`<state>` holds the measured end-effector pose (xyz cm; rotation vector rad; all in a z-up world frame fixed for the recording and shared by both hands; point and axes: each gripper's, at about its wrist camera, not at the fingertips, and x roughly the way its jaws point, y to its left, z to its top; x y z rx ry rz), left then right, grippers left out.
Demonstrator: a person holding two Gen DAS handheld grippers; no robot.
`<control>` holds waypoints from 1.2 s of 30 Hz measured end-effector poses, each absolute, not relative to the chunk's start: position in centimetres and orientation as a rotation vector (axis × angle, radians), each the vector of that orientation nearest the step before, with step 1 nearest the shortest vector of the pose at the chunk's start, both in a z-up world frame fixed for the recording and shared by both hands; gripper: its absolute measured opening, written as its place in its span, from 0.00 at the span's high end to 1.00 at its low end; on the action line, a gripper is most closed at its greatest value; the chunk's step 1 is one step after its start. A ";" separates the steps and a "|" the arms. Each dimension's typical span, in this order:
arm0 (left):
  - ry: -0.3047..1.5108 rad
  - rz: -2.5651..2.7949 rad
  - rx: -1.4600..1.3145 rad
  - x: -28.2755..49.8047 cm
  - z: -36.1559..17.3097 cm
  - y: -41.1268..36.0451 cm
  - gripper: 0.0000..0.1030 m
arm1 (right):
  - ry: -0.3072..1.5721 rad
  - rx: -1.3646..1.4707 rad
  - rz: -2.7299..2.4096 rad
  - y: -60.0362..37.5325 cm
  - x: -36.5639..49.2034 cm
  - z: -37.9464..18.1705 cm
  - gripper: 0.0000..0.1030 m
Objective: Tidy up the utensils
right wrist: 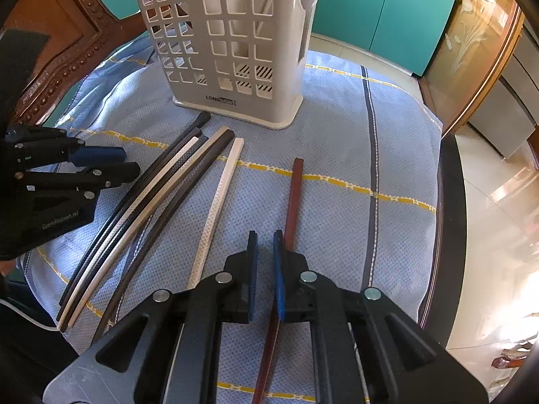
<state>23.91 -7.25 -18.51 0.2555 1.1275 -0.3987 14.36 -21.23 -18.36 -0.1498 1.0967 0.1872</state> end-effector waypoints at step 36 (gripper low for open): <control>1.134 -0.375 0.182 24.1 -17.7 -4.5 0.81 | 1.099 -0.168 0.193 -20.9 14.1 -18.3 0.81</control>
